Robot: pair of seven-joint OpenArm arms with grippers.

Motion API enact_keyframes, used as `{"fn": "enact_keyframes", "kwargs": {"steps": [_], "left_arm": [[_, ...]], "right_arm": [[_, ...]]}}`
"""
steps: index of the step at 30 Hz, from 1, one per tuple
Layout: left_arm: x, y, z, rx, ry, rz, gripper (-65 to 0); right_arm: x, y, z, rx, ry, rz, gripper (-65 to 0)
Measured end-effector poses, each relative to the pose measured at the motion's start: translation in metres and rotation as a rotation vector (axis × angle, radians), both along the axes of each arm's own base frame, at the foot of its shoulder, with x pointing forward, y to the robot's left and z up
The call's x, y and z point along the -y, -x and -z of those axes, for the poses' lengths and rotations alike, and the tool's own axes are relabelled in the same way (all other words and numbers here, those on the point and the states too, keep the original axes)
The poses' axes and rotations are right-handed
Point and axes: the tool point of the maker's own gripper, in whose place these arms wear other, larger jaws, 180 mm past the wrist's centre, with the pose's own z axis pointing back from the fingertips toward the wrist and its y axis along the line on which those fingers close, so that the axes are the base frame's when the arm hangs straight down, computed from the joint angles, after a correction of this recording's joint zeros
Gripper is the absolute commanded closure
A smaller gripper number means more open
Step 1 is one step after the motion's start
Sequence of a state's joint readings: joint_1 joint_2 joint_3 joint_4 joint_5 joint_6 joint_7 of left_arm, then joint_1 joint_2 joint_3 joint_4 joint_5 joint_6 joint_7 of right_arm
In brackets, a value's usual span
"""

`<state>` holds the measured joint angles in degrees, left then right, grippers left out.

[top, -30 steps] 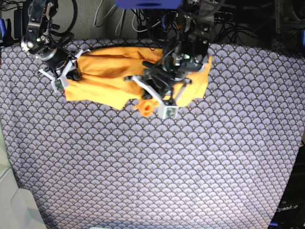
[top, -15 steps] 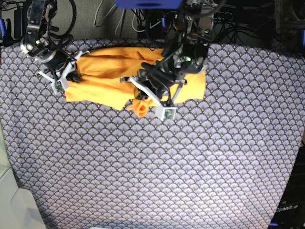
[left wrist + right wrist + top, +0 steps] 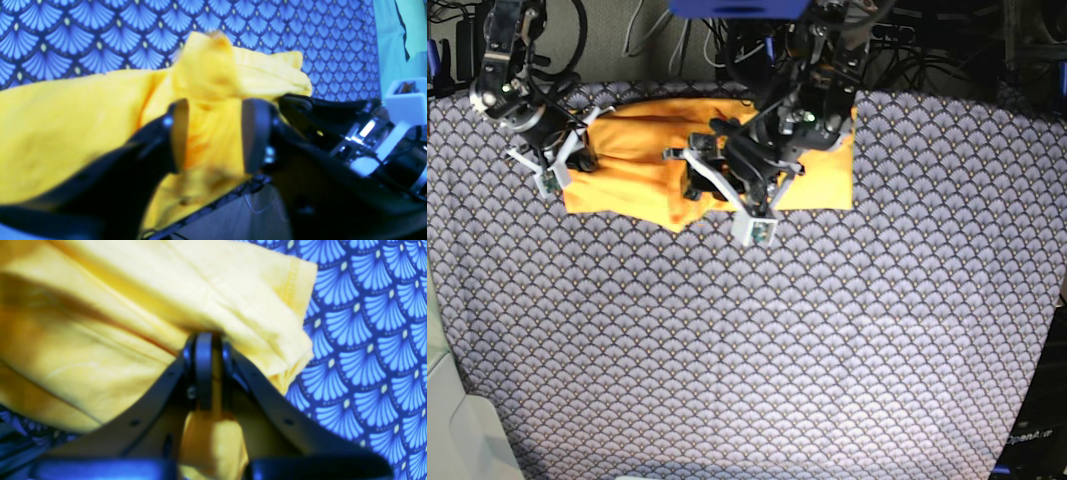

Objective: Fold the T-shirt properly
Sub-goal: 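Open the left gripper and lift it off the folded shirt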

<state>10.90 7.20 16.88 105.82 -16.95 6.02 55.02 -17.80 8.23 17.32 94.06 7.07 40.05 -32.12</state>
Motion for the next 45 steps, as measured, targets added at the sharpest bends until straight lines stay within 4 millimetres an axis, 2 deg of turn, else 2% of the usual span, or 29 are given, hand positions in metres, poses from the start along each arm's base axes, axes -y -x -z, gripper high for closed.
{"fn": "enact_keyframes", "kwargs": {"steps": [7,10,12,14,17,20,23,25,29,32,35,40,43,45], "left_arm": [[-0.005,0.008,-0.016,0.036,0.019,0.072,-30.9],[-0.032,-0.012,-0.021,0.06,0.005,0.012,-30.9],[-0.063,-0.03,-0.021,0.077,-0.031,-0.081,-30.9],[-0.083,-0.029,-0.01,0.054,-0.056,-0.126,-31.0],[-0.108,-0.007,0.022,-0.052,-0.118,-0.138,-31.0],[-0.127,-0.009,0.03,-0.06,-0.148,-0.174,-31.1],[-0.137,-0.009,0.05,-0.108,-0.167,-0.195,-31.1],[-0.142,-0.001,0.07,-0.165,-0.175,-0.197,-31.1],[-0.143,-0.011,0.077,-0.178,-0.181,-0.2,-31.1],[-0.143,-0.014,0.077,-0.175,-0.177,-0.201,-31.1],[-0.146,-0.013,0.073,-0.172,-0.183,-0.194,-31.1],[-0.147,-0.027,0.04,-0.071,-0.177,-0.203,-31.1],[-0.144,-0.032,0.027,-0.034,-0.166,-0.203,-31.1],[-0.145,-0.032,0.026,-0.031,-0.166,-0.205,-31.1]], "right_arm": [[0.003,0.0,0.0,0.0,0.008,-0.004,-2.9],[0.004,-0.001,-0.001,0.002,0.011,-0.004,-2.9],[0.006,-0.004,-0.002,0.003,0.021,-0.004,-2.9],[0.008,-0.005,-0.002,0.003,0.03,-0.003,-2.9],[0.013,-0.004,-0.007,0.006,0.061,-0.014,-2.9],[0.016,-0.01,-0.02,0.041,0.083,-0.022,-2.9],[0.018,-0.009,-0.023,0.021,0.105,-0.022,-2.9],[0.03,-0.007,-0.025,0.0,0.132,0.01,-2.9],[0.041,-0.014,-0.035,0.01,0.16,0.036,-3.1],[0.047,-0.019,-0.038,-0.006,0.186,0.04,-7.3],[0.051,-0.016,-0.035,-0.044,0.204,0.047,-15.8],[0.059,-0.017,-0.037,-0.04,0.198,0.092,-29.6],[0.049,-0.019,-0.043,-0.005,0.08,0.116,-34.7],[0.046,-0.021,-0.051,0.026,0.008,0.134,-36.5]]}}
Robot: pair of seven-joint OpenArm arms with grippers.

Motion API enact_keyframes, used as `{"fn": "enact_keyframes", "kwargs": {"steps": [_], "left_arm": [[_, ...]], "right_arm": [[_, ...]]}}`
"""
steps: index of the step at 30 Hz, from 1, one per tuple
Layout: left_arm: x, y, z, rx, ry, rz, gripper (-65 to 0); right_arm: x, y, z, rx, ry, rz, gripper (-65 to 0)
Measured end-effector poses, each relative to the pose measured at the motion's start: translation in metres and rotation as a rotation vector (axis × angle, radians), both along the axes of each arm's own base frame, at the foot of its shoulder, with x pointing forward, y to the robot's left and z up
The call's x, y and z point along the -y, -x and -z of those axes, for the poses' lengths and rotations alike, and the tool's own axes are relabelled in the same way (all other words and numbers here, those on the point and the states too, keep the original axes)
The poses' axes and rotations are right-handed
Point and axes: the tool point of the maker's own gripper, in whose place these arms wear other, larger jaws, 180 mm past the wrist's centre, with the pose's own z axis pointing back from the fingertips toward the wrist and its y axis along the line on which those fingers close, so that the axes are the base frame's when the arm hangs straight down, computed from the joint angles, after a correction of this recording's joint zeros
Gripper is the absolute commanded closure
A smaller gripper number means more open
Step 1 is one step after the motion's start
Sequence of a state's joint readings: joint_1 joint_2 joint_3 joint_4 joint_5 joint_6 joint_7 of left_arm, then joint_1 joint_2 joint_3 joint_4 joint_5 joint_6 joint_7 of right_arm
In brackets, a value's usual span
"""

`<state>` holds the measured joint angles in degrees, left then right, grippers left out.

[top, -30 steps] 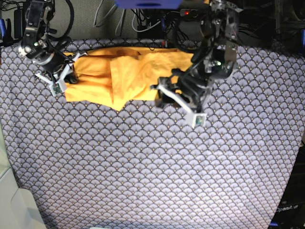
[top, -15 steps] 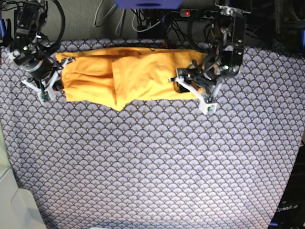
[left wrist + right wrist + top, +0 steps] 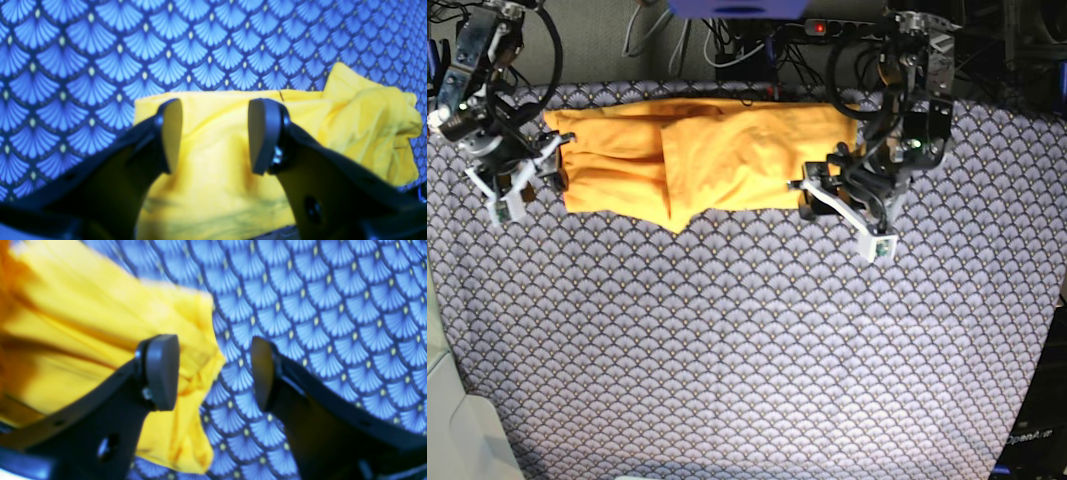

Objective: Fold the T-shirt properly
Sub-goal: 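Open the left gripper and lift it off the folded shirt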

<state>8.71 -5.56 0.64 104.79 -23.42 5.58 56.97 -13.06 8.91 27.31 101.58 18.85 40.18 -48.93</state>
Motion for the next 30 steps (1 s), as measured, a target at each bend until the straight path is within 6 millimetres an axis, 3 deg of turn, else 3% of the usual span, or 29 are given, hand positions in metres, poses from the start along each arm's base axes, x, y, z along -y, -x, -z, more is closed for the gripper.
{"fn": "enact_keyframes", "kwargs": {"steps": [5,8,15,19,30], "left_arm": [[-0.003,0.0,0.0,-0.001,-0.005,-0.008,-31.1],[-0.018,-0.003,-0.001,0.003,-0.01,-0.047,-31.1],[-0.068,-0.008,-0.004,0.014,-0.039,-0.187,-31.2],[-0.078,-0.008,-0.004,0.015,-0.051,-0.2,-31.2],[-0.111,-0.008,-0.009,0.027,-0.092,-0.269,-31.2]], "right_arm": [[0.001,0.007,-0.004,-0.045,-0.082,-0.013,-37.3],[-0.006,0.003,-0.01,-0.023,-0.156,-0.025,-37.3],[0.002,0.019,0.045,-0.177,-0.259,0.052,-37.3],[0.012,0.008,0.04,-0.158,-0.251,0.06,-37.3],[0.001,0.013,0.046,-0.174,-0.279,0.059,-37.3]]}}
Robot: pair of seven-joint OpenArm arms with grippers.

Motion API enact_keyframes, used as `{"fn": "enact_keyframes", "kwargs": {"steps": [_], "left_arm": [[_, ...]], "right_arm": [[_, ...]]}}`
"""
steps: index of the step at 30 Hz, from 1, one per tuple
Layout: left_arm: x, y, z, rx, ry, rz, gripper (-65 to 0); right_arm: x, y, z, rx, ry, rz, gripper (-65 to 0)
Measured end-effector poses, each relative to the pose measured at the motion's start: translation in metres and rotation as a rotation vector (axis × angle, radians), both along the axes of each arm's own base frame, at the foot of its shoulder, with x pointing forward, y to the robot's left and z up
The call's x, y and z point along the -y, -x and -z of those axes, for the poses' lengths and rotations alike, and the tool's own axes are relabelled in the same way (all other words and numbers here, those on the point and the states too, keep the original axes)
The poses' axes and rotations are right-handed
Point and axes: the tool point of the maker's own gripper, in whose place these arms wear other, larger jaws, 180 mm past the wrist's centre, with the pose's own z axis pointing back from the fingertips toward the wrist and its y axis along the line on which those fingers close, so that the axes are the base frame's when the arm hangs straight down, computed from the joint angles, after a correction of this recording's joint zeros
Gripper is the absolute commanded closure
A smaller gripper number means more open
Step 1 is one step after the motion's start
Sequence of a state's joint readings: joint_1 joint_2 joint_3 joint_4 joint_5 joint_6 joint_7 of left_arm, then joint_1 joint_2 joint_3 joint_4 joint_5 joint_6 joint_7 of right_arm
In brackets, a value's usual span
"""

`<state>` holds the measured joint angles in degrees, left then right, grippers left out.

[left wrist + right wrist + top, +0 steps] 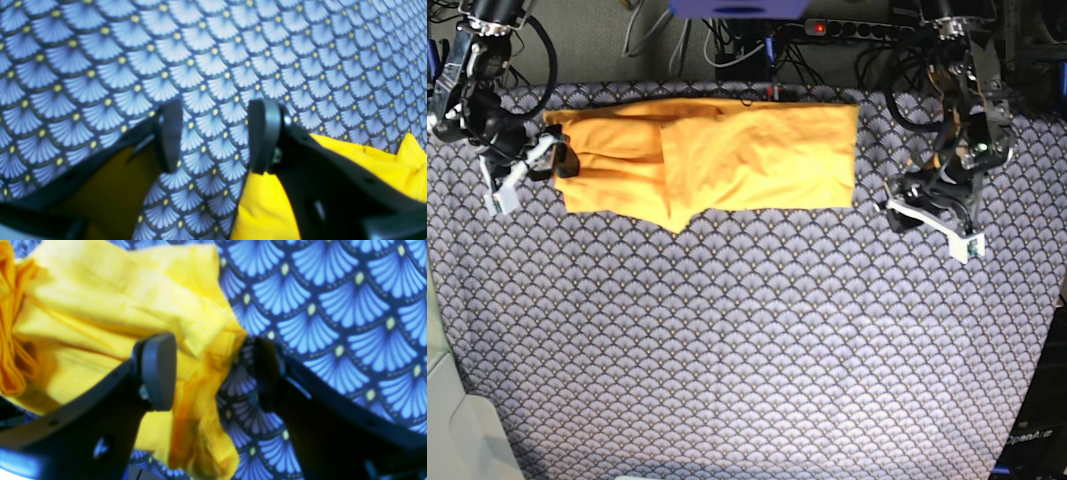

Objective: Fold the T-shirt properly
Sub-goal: 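Open the left gripper and lift it off the folded shirt, then grasp the strip end beside the right gripper with the right gripper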

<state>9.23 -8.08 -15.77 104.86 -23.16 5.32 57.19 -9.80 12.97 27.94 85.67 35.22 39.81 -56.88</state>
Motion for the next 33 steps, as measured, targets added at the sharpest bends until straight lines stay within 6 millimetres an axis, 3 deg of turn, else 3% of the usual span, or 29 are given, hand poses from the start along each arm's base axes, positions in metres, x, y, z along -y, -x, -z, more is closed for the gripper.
{"fn": "enact_keyframes", "kwargs": {"steps": [5,12,16,19,21,28,33], "left_arm": [[-0.01,0.001,-0.002,0.005,-0.003,-0.025,-31.2],[-0.01,0.001,-0.001,0.005,-0.002,-0.026,-31.2],[-0.012,0.001,-0.002,0.005,-0.003,-0.031,-31.2],[-0.03,0.005,-0.003,0.005,-0.016,-0.073,-31.2],[-0.044,0.007,-0.005,0.01,-0.029,-0.11,-31.2],[-0.09,0.017,-0.015,0.03,-0.049,-0.247,-31.2],[-0.114,0.031,-0.015,0.028,-0.066,-0.318,-31.2]], "right_arm": [[-0.014,0.005,0.002,0.009,-0.042,-0.009,-37.1],[-0.034,0.002,0.003,0.016,-0.078,-0.044,-36.2],[-0.041,0.006,0.004,0.013,-0.114,-0.043,-24.4],[-0.043,0.011,0.007,-0.006,-0.121,-0.046,-7.7],[-0.043,0.011,0.007,-0.008,-0.121,-0.047,0.0],[-0.042,0.011,0.003,-0.003,-0.097,-0.061,0.0],[-0.045,0.009,-0.033,0.076,-0.028,-0.127,0.0]]}}
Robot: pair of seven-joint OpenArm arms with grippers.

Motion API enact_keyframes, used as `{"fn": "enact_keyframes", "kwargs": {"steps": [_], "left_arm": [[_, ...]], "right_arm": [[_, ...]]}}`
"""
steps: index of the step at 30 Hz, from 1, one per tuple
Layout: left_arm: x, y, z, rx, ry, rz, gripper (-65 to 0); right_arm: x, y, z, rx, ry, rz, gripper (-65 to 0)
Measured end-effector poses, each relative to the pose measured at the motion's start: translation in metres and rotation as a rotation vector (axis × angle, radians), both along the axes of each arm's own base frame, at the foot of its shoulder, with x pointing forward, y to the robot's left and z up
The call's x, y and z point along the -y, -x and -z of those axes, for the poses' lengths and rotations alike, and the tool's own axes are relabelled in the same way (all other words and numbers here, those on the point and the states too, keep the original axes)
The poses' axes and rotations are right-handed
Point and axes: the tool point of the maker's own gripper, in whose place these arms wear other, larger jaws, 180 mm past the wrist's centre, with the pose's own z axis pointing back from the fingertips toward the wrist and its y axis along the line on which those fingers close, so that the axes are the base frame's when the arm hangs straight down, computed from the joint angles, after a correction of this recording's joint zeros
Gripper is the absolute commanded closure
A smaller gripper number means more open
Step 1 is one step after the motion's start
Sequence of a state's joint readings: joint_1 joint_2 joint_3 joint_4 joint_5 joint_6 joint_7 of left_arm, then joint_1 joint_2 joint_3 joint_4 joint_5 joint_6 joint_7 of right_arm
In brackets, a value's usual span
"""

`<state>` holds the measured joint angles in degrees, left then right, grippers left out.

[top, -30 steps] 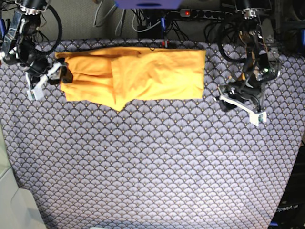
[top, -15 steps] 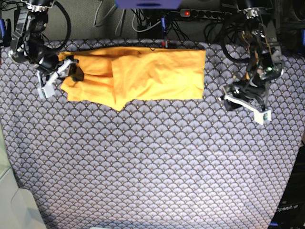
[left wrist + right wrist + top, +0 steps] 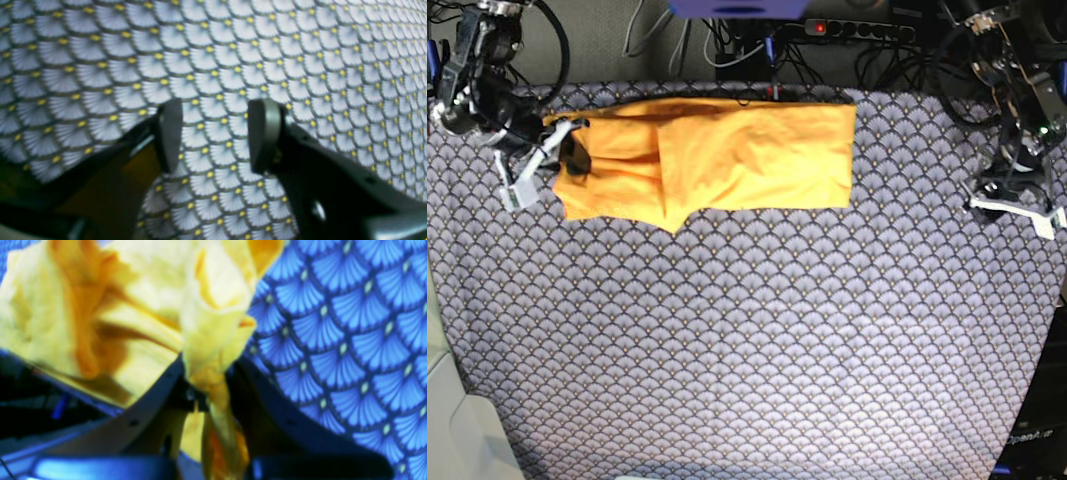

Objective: Fold the T-shirt properly
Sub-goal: 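Grasp the strip end beside the right gripper with the right gripper, then fold the held strip end over the shirt toward the left gripper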

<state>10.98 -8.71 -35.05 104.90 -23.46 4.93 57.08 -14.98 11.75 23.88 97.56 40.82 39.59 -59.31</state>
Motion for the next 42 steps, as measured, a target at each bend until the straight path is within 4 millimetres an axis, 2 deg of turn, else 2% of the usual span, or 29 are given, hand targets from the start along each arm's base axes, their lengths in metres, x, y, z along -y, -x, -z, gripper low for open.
{"fn": "enact_keyframes", "kwargs": {"steps": [2,6,9,13,24,30,33,35,38,42], "left_arm": [[-0.002,0.008,0.005,-0.02,0.0,-0.008,-31.2],[-0.003,0.011,0.006,-0.027,0.005,-0.009,-31.2],[-0.011,0.02,0.008,-0.039,-0.001,-0.036,-31.2],[-0.023,0.027,0.006,-0.04,-0.011,-0.074,-31.2],[-0.057,0.047,-0.006,-0.027,-0.102,-0.047,-31.2],[-0.065,0.046,-0.012,-0.027,-0.132,-0.033,-31.2],[-0.064,0.051,-0.009,-0.043,-0.131,-0.03,-31.2],[-0.065,0.053,-0.007,-0.052,-0.132,-0.033,-31.2],[-0.065,0.052,-0.007,-0.048,-0.13,-0.033,-31.2],[-0.065,0.057,-0.004,-0.061,-0.129,-0.032,-31.2]], "right_arm": [[-0.004,0.0,-0.014,0.016,0.042,-0.043,0.0],[-0.015,-0.003,-0.04,0.07,0.088,-0.091,0.0],[-0.025,0.004,-0.039,0.038,0.088,-0.107,0.0],[-0.028,0.008,-0.035,0.014,0.087,-0.114,0.0],[-0.084,0.011,-0.031,0.008,0.014,-0.244,0.0],[-0.107,0.002,-0.038,0.043,-0.026,-0.278,-0.1],[-0.126,0.002,-0.039,0.047,-0.032,-0.345,0.0],[-0.141,-0.005,-0.047,0.08,-0.048,-0.386,0.0],[-0.149,-0.014,-0.056,0.115,-0.053,-0.407,0.0],[-0.17,-0.012,-0.061,0.128,-0.078,-0.463,-0.1]]}}
